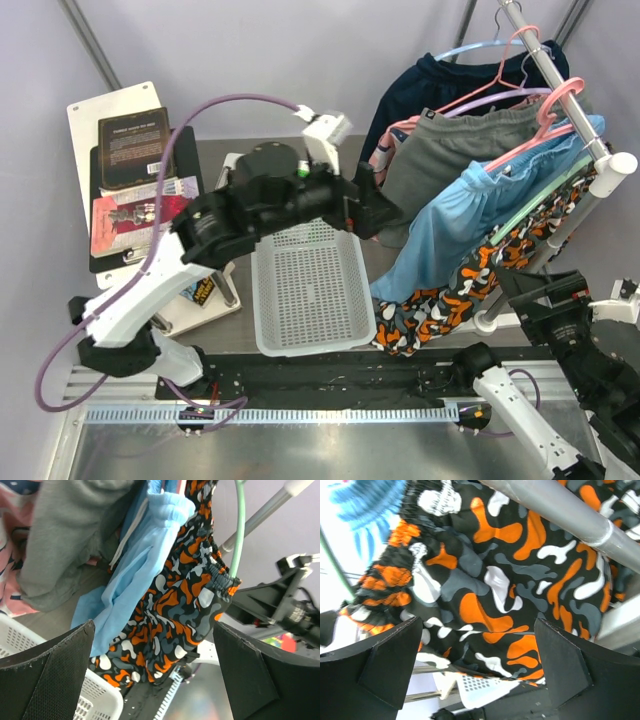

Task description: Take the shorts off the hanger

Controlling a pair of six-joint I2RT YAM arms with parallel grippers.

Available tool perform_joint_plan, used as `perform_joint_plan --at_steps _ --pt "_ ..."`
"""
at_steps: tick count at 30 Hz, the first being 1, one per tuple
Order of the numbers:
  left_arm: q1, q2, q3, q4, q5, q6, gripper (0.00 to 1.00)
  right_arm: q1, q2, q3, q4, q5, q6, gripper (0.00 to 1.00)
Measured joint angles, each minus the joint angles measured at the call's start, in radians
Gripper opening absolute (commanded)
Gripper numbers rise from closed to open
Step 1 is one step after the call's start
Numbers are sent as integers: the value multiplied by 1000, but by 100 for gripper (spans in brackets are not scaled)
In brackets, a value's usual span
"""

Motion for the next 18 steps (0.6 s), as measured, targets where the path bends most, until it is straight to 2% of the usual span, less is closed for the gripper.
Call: perform_joint_plan --at_steps 4,9,15,18 --pt "-73 142 150 -53 -48 74 100 24 -79 -27 44 10 2 100" --pt "-142 244 251 -69 -105 177 100 109 -150 -2 58 79 5 100" --pt "-277 452 500 -97 -106 308 100 161 -89 112 79 154 -29 99" --pt "-299 495 523 -94 -93 342 96 163 11 203 89 168 -66 98"
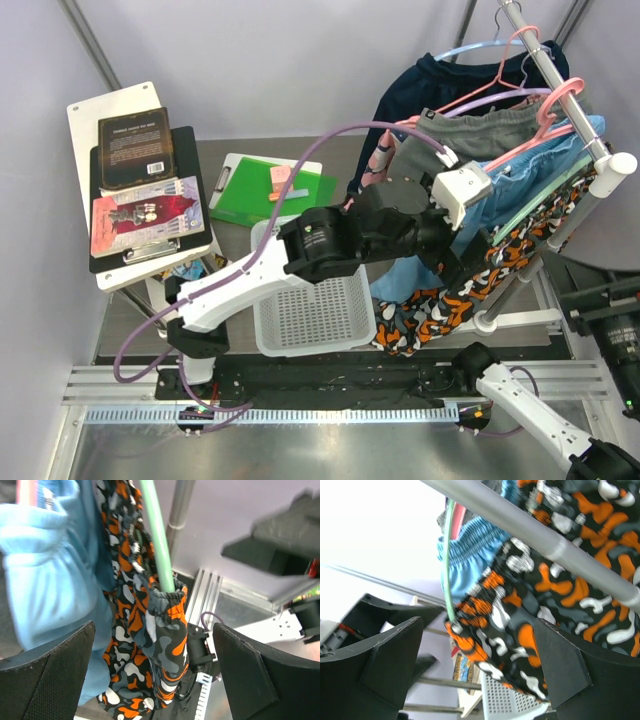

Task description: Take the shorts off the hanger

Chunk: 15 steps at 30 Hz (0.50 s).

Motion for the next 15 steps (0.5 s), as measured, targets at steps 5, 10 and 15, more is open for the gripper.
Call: perform_joint_plan --at_steps 5,10,15 --pt "-8 36 -21 20 41 49 84 0 143 79 12 18 -60 96" --pt "-8 109 20 44 56 67 80 0 163 82 14 16 -87 94" --pt "-10 140 19 69 58 64 74 0 127 84 13 20 -91 93"
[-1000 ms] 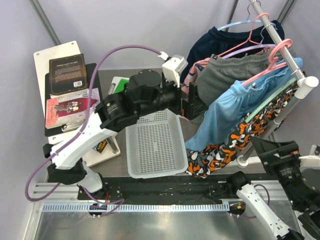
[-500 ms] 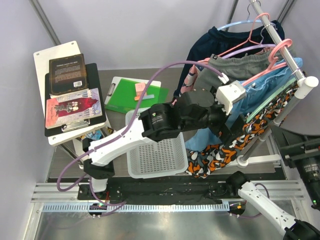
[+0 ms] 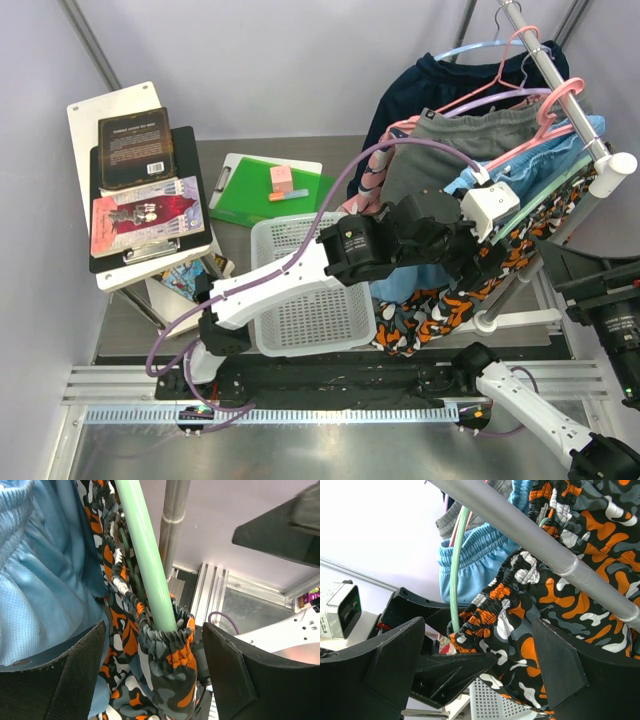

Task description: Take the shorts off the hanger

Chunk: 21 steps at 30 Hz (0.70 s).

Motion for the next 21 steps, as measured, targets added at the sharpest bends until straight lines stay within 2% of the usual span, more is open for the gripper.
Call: perform_joint_plan --at_steps 9,12,15,17,21 --pt "-1 13 -2 73 -21 6 53 0 -18 10 -7 38 -44 93" --pt "-1 26 -1 90 -21 4 50 0 -19 11 -9 44 -53 93" --pt "-1 40 -1 101 -21 4 42 0 -19 23 -15 44 -60 93" --pt "-1 51 -1 108 -22 5 41 0 -20 32 -21 45 -62 93" --pt "-2 70 3 109 -26 2 21 0 -30 32 -25 47 -64 93"
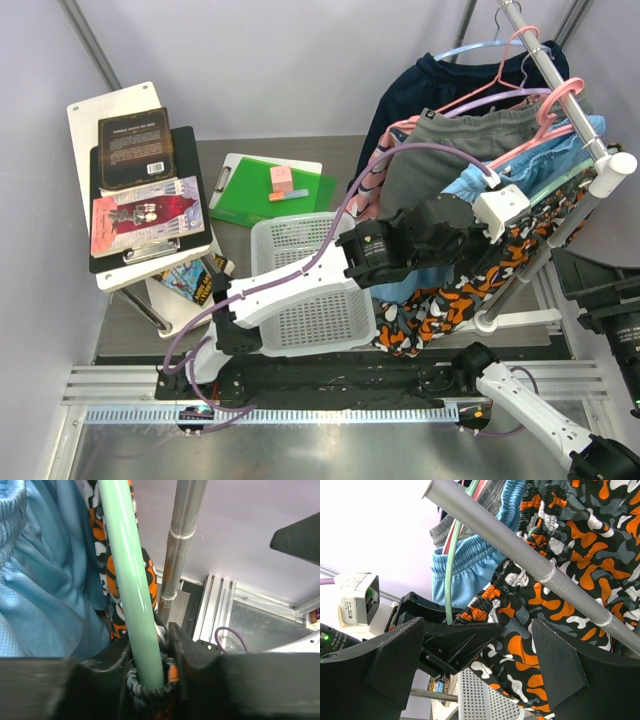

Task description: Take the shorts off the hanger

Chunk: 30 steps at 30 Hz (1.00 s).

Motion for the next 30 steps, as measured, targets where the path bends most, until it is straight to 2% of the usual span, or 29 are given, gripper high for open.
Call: perform_joint_plan --at_steps 5,6,8,9,10,30 --pt "0 3 0 0 -12 0 18 1 -3 3 -4 0 -15 93" --pt "0 3 2 0 -13 0 12 1 -3 4 -5 1 -20 93" --pt "-1 3 4 0 -15 0 9 1 -3 9 -5 1 -30 94" --pt "-1 3 5 0 -17 0 1 1 -3 11 -5 2 -34 94" --pt "-1 3 5 0 -19 0 0 1 -3 14 -4 3 -41 93" --pt "-3 0 50 -27 -80 29 0 18 -3 16 -3 21 -77 94"
